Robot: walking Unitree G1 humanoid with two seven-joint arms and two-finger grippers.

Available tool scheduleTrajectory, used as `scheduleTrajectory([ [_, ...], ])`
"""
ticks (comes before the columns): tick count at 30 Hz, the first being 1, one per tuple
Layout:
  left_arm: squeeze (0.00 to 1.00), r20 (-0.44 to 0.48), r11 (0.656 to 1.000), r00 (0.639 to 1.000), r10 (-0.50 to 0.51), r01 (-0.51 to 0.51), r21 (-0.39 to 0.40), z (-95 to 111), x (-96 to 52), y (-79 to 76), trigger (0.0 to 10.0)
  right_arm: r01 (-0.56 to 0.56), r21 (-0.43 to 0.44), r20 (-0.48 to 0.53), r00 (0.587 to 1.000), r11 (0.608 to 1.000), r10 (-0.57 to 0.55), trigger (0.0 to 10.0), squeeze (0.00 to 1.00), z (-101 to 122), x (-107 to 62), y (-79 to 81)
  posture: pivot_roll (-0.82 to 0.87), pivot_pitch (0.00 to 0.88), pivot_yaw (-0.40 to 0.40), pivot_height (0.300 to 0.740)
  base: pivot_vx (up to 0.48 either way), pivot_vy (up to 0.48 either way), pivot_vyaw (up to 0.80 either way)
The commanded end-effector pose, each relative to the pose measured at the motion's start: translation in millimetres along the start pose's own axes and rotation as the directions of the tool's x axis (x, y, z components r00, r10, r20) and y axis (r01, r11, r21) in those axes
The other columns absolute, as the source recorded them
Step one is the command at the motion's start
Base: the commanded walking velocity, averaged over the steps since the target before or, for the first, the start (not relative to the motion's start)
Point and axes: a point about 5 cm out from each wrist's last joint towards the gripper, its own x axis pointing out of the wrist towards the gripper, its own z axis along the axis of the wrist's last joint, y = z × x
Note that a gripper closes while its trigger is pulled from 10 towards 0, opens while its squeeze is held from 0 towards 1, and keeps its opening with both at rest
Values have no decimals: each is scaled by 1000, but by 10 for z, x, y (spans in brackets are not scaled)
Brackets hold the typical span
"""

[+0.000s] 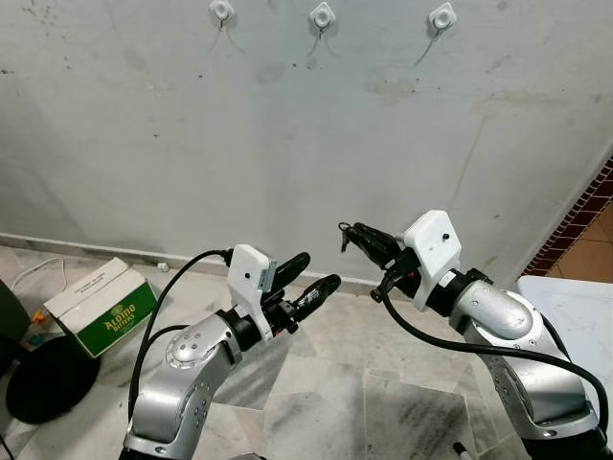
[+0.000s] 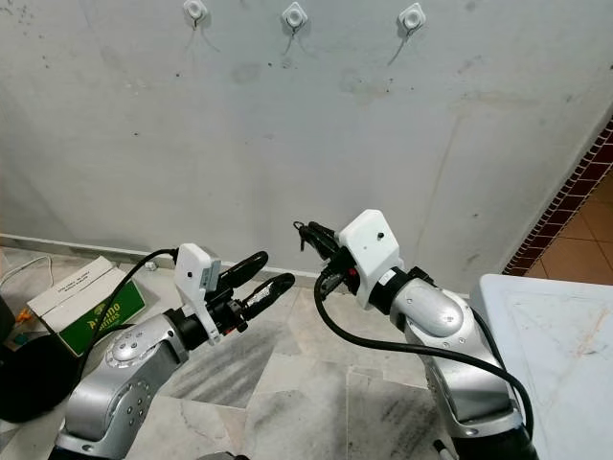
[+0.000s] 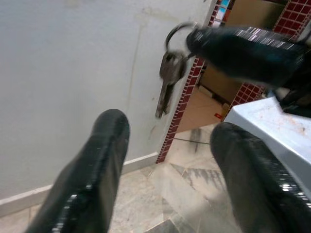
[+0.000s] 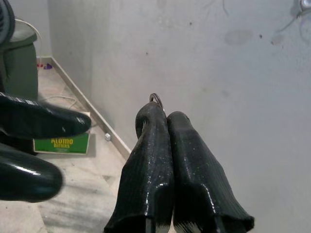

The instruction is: Hang keys on a hook

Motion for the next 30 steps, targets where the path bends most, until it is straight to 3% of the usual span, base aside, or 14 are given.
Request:
scheduleTrajectory([
  [1, 1000, 13, 1000, 1000, 8, -8, 3, 51, -24, -38, 10000, 21, -6, -5, 1000, 1000, -21, 0, 0, -30, 10, 3, -13, 40, 72, 740, 0, 0, 0],
  [8, 1000, 70, 991, 989, 128, -130, 20, 145, -69, 44, 10000, 198, 29, -4, 980, 980, -198, 0, 0, -88, 62, -105, 2, 41, 74, 740, 0, 0, 0],
  [12, 1000, 115, 961, 955, 272, -275, 10, 188, -142, 188, 10000, 337, 107, 5, 941, 935, -339, 0, 0, -93, 69, -215, 2, 39, 67, 740, 0, 0, 0],
  [17, 1000, 130, 939, 932, 340, -343, 3, 218, -166, 290, 10000, 397, 113, 6, 916, 911, -401, 0, 0, -103, 71, -259, -1, 37, 63, 740, 0, 0, 0],
  [23, 1000, 117, 916, 912, 392, -399, 43, 210, -139, 375, 10000, 530, 94, 10, 846, 843, -533, 0, 0, -109, 48, -338, -11, 35, 66, 740, 0, 0, 0],
  [26, 1000, 109, 907, 907, 408, -416, 67, 200, -138, 386, 10000, 551, 100, 7, 833, 829, -554, 0, 0, -123, 32, -338, -13, 36, 67, 740, 0, 0, 0],
  [28, 1000, 94, 877, 882, 462, -470, 97, 181, -132, 443, 10000, 558, 114, -9, 828, 822, -561, 0, 0, -165, 27, -327, -14, 41, 68, 740, 0, 0, 0],
  [29, 1000, 88, 883, 886, 456, -462, 79, 175, -124, 449, 10000, 558, 115, -13, 828, 822, -560, 4902, 0, -173, 30, -322, -15, 43, 68, 740, 0, 0, 0],
  [30, 220, 83, 892, 893, 443, -448, 61, 173, -115, 447, 10000, 560, 119, -17, 826, 820, -563, 10000, 0, -179, 35, -319, -15, 43, 68, 740, 0, 0, 0],
])
